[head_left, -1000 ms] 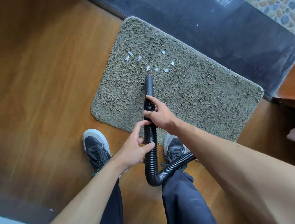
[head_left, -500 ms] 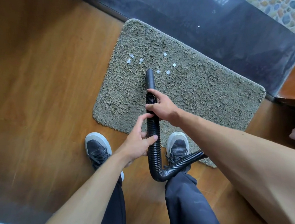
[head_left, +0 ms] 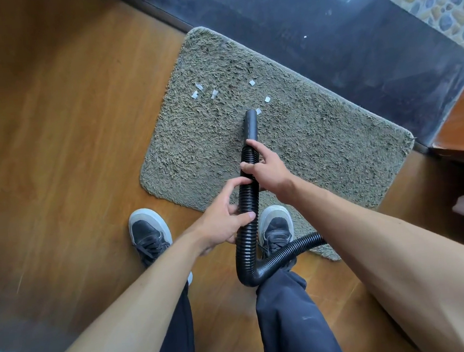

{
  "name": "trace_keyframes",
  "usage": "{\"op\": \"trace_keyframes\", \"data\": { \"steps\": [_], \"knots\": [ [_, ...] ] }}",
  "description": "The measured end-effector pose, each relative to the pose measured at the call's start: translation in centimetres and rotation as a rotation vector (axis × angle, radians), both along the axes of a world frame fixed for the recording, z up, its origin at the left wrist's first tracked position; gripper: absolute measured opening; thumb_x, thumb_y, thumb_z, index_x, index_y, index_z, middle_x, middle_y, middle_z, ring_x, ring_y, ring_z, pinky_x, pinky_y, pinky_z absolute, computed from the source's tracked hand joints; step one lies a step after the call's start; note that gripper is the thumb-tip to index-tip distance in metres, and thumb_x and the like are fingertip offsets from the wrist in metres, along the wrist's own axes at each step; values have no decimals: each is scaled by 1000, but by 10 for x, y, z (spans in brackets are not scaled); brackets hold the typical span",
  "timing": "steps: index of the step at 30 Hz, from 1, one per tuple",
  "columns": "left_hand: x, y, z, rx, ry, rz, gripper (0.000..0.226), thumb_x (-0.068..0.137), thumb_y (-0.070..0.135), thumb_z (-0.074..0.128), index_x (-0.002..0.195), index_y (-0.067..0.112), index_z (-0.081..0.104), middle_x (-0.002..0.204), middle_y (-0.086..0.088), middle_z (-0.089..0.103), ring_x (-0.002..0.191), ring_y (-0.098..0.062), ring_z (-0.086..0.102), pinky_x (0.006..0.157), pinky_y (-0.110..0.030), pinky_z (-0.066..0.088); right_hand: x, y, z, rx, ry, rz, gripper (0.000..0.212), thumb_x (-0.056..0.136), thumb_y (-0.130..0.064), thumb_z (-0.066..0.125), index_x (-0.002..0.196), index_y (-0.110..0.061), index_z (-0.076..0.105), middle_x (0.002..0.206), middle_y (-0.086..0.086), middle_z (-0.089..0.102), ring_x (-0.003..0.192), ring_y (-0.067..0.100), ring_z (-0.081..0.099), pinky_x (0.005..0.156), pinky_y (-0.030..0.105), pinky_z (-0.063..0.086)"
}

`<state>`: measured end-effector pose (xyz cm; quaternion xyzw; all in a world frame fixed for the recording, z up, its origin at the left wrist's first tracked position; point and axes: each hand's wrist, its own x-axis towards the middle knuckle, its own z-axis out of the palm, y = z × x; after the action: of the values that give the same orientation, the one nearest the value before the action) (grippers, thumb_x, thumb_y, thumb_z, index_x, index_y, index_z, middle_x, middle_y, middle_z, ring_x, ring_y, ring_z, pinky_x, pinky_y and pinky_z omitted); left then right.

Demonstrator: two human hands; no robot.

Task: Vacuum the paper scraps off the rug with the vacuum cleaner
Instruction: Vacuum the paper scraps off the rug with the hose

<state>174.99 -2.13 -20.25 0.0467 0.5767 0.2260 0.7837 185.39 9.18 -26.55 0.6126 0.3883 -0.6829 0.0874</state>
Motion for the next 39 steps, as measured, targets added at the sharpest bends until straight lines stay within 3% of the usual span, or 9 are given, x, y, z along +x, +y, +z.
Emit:
{"op": "trace_keyframes", "data": {
  "steps": [7, 15, 19, 25, 31, 33, 37, 39],
  "knots": [
    [9, 12, -2, 18, 19, -45, 56, 95, 3, 58, 127, 47, 42, 105, -18, 69, 82, -21, 69, 66, -41, 59, 13, 8, 3, 3, 2, -67, 61, 95, -5, 56, 148, -29, 38, 110, 6, 61, 79, 11, 62, 58, 28, 55],
    [16, 24, -4, 49, 19, -86, 56, 94, 3, 58, 124, 47, 42, 101, -17, 67, 82, -23, 67, 75, -53, 56, 23, 16, 4, 20, 11, -97, 60, 95, -6, 56, 147, -31, 39, 114, 9, 61, 95, 21, 62, 79, 46, 57],
    [18, 29, -6, 57, 16, -72, 55, 95, 2, 56, 127, 45, 42, 93, -12, 64, 79, -21, 65, 69, -45, 54, 25, 20, 2, 31, 8, -102, 61, 94, -8, 57, 147, -30, 38, 115, 9, 62, 94, 20, 62, 71, 39, 57],
    [16, 38, -7, 68, 38, -42, 55, 96, 2, 56, 129, 42, 41, 91, -13, 60, 79, -22, 63, 71, -47, 55, 16, 33, 3, 36, 20, -60, 62, 95, -7, 56, 148, -31, 37, 113, 6, 61, 87, 15, 63, 63, 32, 56],
    [11, 41, -12, 86, 67, -6, 56, 95, 0, 55, 130, 41, 41, 86, -10, 61, 70, -17, 64, 58, -34, 56, 5, 44, 2, 34, 24, -26, 61, 96, -6, 56, 149, -30, 36, 108, 2, 60, 85, 13, 62, 63, 31, 56],
    [10, 41, -13, 83, 71, 6, 56, 95, 0, 56, 130, 41, 41, 85, -9, 63, 72, -17, 65, 60, -36, 57, 1, 46, 3, 35, 29, -16, 62, 95, -5, 55, 149, -29, 36, 109, 2, 60, 85, 12, 62, 62, 30, 56],
    [6, 42, -15, 91, 91, 24, 56, 95, 1, 56, 130, 41, 41, 89, -11, 64, 76, -21, 66, 58, -37, 58, -7, 50, 1, 53, 27, 17, 61, 95, -6, 57, 147, -30, 37, 123, 8, 60, 94, 18, 63, 80, 47, 57],
    [4, 42, -16, 105, 123, 45, 57, 95, 0, 57, 131, 42, 42, 89, -13, 65, 76, -22, 66, 58, -35, 58, -13, 53, 1, 72, 24, 45, 61, 94, -7, 57, 147, -31, 37, 125, 9, 58, 98, 19, 63, 82, 47, 58]
  ]
}}
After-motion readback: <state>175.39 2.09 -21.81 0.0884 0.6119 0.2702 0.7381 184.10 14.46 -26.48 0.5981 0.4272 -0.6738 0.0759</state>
